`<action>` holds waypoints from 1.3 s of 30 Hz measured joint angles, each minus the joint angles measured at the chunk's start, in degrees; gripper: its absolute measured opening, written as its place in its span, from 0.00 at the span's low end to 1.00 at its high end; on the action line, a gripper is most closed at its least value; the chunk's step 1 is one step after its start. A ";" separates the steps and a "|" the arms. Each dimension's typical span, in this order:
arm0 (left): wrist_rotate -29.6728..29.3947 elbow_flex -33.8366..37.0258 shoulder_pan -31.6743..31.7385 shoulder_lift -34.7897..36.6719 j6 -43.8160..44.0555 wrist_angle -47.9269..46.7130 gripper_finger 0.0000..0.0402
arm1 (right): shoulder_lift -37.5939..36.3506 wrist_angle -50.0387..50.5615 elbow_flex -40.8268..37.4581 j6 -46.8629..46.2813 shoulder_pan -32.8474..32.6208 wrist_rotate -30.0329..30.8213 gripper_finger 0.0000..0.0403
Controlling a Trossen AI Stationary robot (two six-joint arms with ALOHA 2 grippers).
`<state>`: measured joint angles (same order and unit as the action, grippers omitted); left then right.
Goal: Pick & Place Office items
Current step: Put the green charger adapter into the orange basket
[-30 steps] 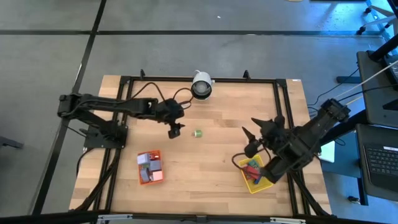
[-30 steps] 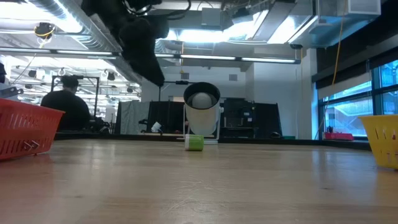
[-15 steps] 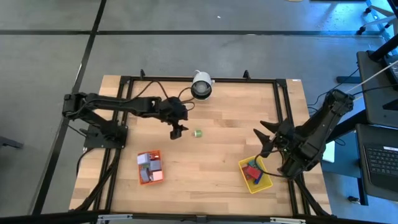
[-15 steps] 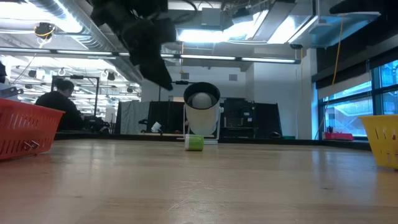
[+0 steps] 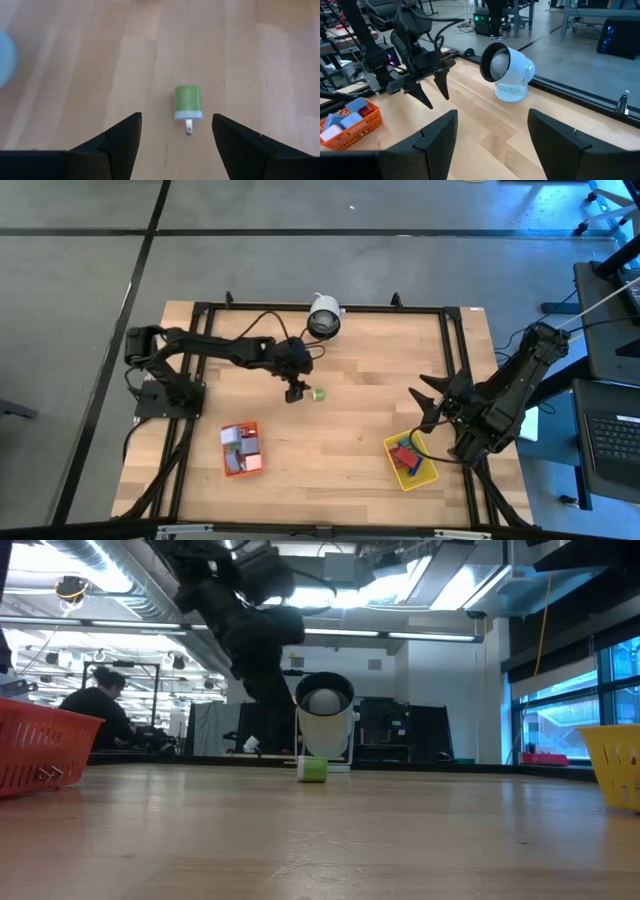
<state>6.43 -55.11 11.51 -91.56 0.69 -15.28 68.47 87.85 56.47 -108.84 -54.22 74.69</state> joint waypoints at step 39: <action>1.10 -4.97 -2.45 -14.21 -0.39 2.77 0.62 | 0.09 -3.18 0.00 3.90 0.00 -0.61 0.60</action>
<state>7.53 -60.07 9.06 -105.77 0.30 -12.50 68.55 84.67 56.47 -104.94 -54.22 74.08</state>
